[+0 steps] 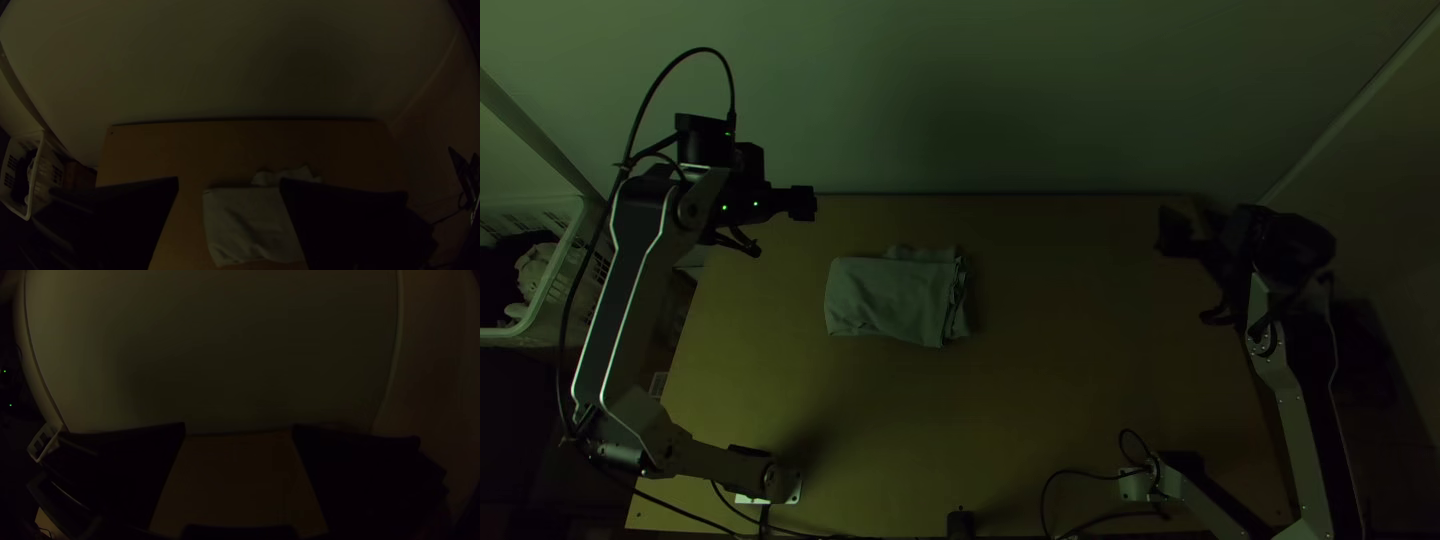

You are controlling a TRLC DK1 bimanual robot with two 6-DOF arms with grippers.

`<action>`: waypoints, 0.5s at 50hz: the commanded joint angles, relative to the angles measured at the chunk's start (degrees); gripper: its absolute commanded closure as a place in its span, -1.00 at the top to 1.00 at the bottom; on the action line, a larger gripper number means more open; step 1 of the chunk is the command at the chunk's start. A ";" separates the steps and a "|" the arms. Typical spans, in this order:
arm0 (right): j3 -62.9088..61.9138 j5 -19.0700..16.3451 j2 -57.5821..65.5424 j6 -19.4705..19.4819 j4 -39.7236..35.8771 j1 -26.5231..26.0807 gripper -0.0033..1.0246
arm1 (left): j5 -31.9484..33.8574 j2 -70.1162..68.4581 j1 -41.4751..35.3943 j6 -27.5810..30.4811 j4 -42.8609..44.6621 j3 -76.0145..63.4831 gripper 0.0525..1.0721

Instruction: Fold the t-shirt

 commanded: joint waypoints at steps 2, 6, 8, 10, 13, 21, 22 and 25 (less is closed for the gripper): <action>0.52 0.31 -3.39 -0.70 2.80 -0.20 0.91 | 1.26 -9.27 3.86 3.63 3.24 -9.63 0.91; -0.36 0.31 -5.06 -0.61 3.67 -0.47 0.91 | 1.44 -14.02 5.88 4.33 5.53 -15.52 0.91; -0.80 0.31 -5.85 -0.70 3.67 -0.47 0.91 | 1.53 -16.30 6.85 4.51 7.11 -18.59 0.91; -1.41 0.39 -6.91 -0.78 3.76 -0.64 0.91 | 1.70 -18.76 7.46 5.03 8.78 -21.93 0.91; -2.29 0.31 -8.40 -0.78 4.03 -0.82 0.91 | 1.70 -22.37 8.08 5.65 11.33 -27.03 0.91; -8.44 0.31 -15.43 -1.58 9.65 -1.17 0.91 | 1.70 -31.59 8.08 6.09 16.16 -38.63 0.91; -9.59 0.31 -16.49 -1.93 10.71 -1.17 0.91 | 1.70 -32.74 7.99 6.26 16.60 -40.04 0.91; -13.10 0.22 -19.65 -2.89 12.73 -1.00 0.91 | 1.70 -36.16 7.90 6.26 19.15 -44.70 0.91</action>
